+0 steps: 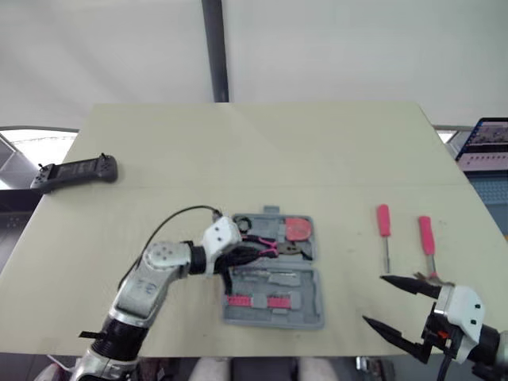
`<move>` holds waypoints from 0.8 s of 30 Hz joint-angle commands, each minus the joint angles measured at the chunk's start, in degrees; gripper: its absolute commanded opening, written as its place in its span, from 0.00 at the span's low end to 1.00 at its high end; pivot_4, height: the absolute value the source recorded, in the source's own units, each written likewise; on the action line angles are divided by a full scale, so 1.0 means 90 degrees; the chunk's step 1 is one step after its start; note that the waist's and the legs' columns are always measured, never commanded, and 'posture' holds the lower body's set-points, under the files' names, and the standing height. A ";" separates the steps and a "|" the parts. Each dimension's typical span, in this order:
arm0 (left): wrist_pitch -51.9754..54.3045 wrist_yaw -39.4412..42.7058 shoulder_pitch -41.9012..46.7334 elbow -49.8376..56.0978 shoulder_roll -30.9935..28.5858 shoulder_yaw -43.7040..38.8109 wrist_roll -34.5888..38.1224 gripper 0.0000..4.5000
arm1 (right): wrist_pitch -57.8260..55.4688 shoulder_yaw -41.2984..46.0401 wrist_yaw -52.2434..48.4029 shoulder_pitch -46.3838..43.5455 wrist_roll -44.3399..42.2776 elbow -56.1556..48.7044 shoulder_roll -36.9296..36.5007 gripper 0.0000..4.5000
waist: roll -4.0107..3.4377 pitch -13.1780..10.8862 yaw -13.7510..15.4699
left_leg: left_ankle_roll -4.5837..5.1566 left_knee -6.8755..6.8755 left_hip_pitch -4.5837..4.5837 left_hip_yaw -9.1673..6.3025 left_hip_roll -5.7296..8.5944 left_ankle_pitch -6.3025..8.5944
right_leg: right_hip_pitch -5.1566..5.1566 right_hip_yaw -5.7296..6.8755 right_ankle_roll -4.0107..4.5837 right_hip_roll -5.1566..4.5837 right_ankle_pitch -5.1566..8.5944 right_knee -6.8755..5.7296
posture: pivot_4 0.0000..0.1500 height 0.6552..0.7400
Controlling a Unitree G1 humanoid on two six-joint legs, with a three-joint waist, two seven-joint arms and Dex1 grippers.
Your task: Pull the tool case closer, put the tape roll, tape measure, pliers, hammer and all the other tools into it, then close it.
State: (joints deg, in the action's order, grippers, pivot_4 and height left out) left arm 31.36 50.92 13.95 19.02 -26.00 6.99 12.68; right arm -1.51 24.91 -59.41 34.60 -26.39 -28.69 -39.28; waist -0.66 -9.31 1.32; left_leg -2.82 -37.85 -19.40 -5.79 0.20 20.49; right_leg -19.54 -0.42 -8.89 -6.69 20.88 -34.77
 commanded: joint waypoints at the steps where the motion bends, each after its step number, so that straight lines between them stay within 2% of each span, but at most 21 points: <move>1: 0.0335 -0.0116 -0.0328 0.0857 -0.0180 -0.0598 0.0629 0.41 | 0.0148 -0.0037 -0.0077 -0.0006 -0.0020 0.0066 0.0034 1.00 | -0.0002 -0.0004 -0.0008 | -0.0001 0.0002 0.0000 0.0000 -0.0001 0.0000 | 0.0000 0.0000 0.0000 0.0001 0.0000 0.0000 | 1.00 1.00; 6: -0.0022 -0.0301 -0.1361 0.1435 -0.0340 -0.1543 0.1028 0.95 | 0.0247 -0.0127 -0.0143 -0.0056 -0.0008 0.0174 0.0062 1.00 | -0.0001 -0.0007 -0.0018 | -0.0004 0.0003 0.0001 0.0001 -0.0002 0.0002 | 0.0001 -0.0001 0.0000 0.0000 0.0000 0.0006 | 1.00 1.00; 7: -0.0126 -0.0282 -0.1660 0.1496 -0.0396 -0.1760 0.1076 0.99 | 0.0278 -0.0137 -0.0162 -0.0048 -0.0008 0.0197 0.0064 1.00 | -0.0001 -0.0008 -0.0020 | -0.0005 0.0005 0.0002 0.0002 -0.0003 0.0002 | 0.0002 -0.0001 0.0000 0.0001 0.0000 0.0007 | 1.00 1.00; 12: -0.0971 -0.0071 -0.3270 0.1382 -0.0354 -0.2899 0.1399 0.99 | 0.0437 -0.0246 -0.0242 -0.0067 0.0057 0.0381 0.0059 1.00 | 0.0006 -0.0015 -0.0020 | -0.0008 0.0012 0.0006 0.0006 -0.0005 0.0003 | 0.0005 -0.0001 0.0003 0.0001 0.0001 0.0022 | 1.00 1.00; 14: -0.1127 0.0133 -0.3691 0.1268 -0.0443 -0.3055 0.1508 0.99 | 0.0495 -0.0293 -0.0252 -0.0074 0.0080 0.0441 0.0060 1.00 | 0.0011 -0.0019 -0.0017 | -0.0010 0.0013 0.0006 0.0008 -0.0005 0.0005 | 0.0008 -0.0002 0.0005 0.0000 0.0002 0.0029 | 1.00 1.00; 18: -0.2099 0.0143 -0.4616 0.0595 -0.0260 -0.3512 0.1222 0.99 | 0.0597 -0.0495 -0.0200 -0.0077 0.0210 0.0536 0.0123 1.00 | 0.0017 -0.0025 -0.0002 | -0.0011 0.0014 0.0006 0.0008 -0.0004 0.0008 | 0.0010 -0.0002 0.0011 -0.0001 0.0004 0.0036 | 1.00 1.00; 24: -0.3118 0.0577 -0.5414 -0.0052 -0.0280 -0.3717 0.1250 0.99 | 0.0668 -0.0562 -0.0189 -0.0046 0.0335 0.0698 0.0116 1.00 | 0.0035 -0.0037 0.0000 | -0.0010 0.0022 0.0001 0.0012 -0.0004 0.0013 | 0.0010 -0.0002 0.0021 -0.0003 0.0008 0.0056 | 1.00 1.00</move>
State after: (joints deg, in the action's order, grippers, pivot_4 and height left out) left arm 6.54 54.83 -33.73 18.78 -28.08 -24.89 24.02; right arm 3.50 19.90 -60.82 33.76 -23.28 -22.22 -38.35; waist -0.35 -9.64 1.32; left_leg -2.91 -37.65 -19.41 -5.67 0.17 20.61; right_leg -19.46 -0.45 -8.62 -6.73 20.98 -34.22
